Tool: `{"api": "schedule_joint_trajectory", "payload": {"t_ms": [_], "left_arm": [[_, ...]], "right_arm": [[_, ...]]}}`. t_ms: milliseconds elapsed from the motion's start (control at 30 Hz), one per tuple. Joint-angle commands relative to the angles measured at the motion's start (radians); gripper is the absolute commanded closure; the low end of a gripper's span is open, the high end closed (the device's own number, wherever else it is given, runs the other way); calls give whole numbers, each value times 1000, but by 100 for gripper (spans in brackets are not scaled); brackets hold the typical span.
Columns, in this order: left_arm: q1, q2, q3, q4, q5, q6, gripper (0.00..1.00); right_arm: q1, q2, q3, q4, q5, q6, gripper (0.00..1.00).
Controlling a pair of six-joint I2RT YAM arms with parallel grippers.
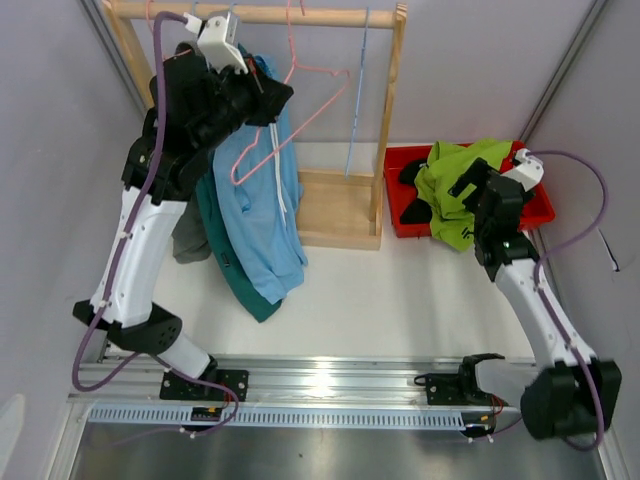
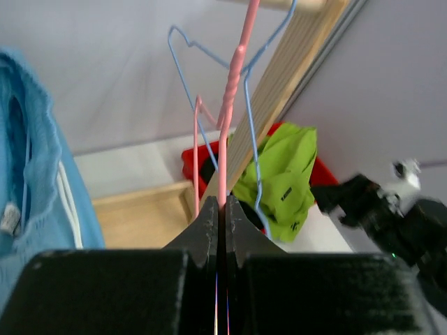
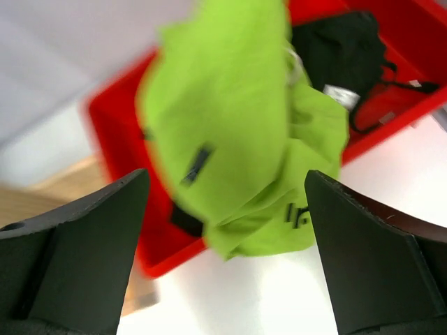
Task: Remove the shorts from the hanger
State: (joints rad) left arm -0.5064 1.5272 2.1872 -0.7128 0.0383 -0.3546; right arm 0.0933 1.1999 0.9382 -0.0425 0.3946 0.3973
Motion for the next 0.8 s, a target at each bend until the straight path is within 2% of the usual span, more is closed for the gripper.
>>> {"api": "schedule_joint_trajectory", "payload": {"t_ms": [0,133,267,433,567,633,667,733,767], "left_arm": [[-11,102,184,19,-26,17,100],[-11,215,272,85,-32,14,100],[-11,306,304,162,-11,-24,100],[-14,384,313,228,-5,-47,100],[-20,363,281,208,-6,-50,99],[-23,331,240,207,-11,-38,94],[-23,289,223,204,-12,-23,82],[-23,252,192,178,-32,-3,68],[-21,217,194,165,-34,15,55]], "right_arm": [[60,-178,-24,-11,-16,38,1],[109,-354,-71,-88,-19,43,1],[132,-442,-64,-155,-33,40,1],[148,-488,-49,-212,-34,37,1],[155,-497,-61,-217,-34,43,1],[158,-491,-65,-214,-42,51,1],[160,-490,-68,-212,-48,54,1],[175,-487,-75,-204,-46,61,1],[184,-487,-76,-203,-43,63,1]]}}
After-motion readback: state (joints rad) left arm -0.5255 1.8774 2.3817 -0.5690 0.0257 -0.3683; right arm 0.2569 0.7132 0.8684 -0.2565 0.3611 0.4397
